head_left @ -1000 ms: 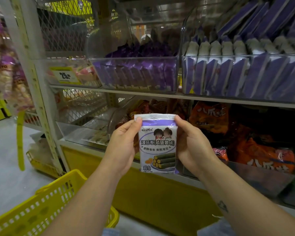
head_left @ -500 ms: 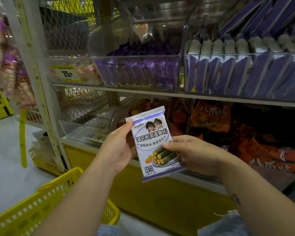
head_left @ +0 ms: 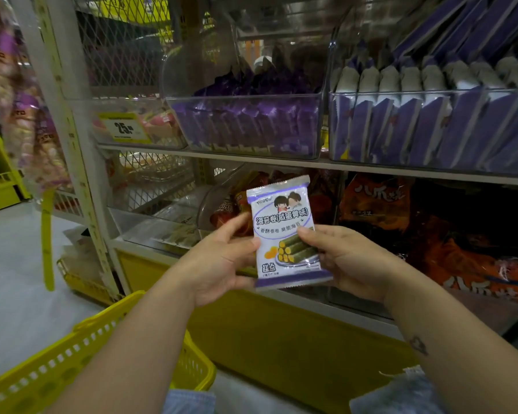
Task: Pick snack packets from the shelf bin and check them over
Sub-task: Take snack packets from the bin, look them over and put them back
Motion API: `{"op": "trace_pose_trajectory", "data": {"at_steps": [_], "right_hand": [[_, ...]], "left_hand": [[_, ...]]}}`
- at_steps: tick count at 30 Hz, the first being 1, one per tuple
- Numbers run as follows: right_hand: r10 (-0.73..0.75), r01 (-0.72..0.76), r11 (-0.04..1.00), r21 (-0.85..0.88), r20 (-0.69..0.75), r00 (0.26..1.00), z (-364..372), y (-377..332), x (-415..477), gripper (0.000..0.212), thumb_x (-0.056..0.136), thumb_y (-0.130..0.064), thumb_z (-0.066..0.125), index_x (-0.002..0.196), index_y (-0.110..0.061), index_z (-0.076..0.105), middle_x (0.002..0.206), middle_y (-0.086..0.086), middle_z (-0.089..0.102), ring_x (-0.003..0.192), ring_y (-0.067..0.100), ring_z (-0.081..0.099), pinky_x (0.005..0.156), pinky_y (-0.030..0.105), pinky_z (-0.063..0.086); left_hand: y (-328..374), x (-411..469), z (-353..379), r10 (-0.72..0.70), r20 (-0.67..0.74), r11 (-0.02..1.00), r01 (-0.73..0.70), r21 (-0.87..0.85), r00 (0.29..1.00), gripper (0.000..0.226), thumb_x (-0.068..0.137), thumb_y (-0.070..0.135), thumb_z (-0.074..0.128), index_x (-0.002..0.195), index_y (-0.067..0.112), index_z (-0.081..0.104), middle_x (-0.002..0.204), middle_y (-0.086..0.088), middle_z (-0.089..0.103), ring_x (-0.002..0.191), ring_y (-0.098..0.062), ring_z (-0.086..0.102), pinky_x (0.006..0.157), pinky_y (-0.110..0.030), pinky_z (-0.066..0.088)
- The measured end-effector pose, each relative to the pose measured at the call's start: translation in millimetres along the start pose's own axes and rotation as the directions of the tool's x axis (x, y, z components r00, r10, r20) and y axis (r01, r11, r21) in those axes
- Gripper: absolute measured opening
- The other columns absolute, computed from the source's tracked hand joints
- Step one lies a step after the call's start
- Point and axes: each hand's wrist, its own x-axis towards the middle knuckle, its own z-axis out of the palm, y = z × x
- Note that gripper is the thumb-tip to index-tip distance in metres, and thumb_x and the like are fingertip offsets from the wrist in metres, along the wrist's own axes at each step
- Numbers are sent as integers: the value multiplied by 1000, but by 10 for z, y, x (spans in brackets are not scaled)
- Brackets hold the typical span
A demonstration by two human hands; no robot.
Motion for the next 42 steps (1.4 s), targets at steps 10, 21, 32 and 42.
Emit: {"op": "trace_pose_trajectory", "data": {"at_steps": [10,21,32,42], "right_hand": [[-333,332,923,-196,29,942,248,96,77,27,96,-37,45,107,-44,68,105,-19,72,99,1,67,71,20,55],[-192,184,981,-64,-189,963,122,63,116,53,89,-13,64,139,-12,46,125,4,65,110,19,65,90,45,55],[-445,346,837,-424,-160,881,-1,24,58,47,78,-2,74,103,-39,60,106,-13,66,96,-3,63,66,20,57],[-522,410,699,-586,-26,853,135,61,16,51,81,-4,71,106,-48,59,108,-16,59,101,-5,56,75,19,56]], "left_hand": [[-37,8,170,205,94,976,-211,59,974,68,82,36,65,145,34,39,123,2,67,114,-21,59,95,-44,43],[24,-46,27,126,244,970,-69,-232,962,46,92,22,47,139,22,47,131,-12,63,114,-33,64,88,-48,57],[23,19,-9,276,-135,960,-268,75,952,71,95,9,57,150,41,24,134,9,59,119,-13,58,101,-54,45],[-33,84,5,329,-233,944,-317,89,915,61,82,34,67,139,37,46,113,3,69,102,-14,69,73,-41,60]]}}
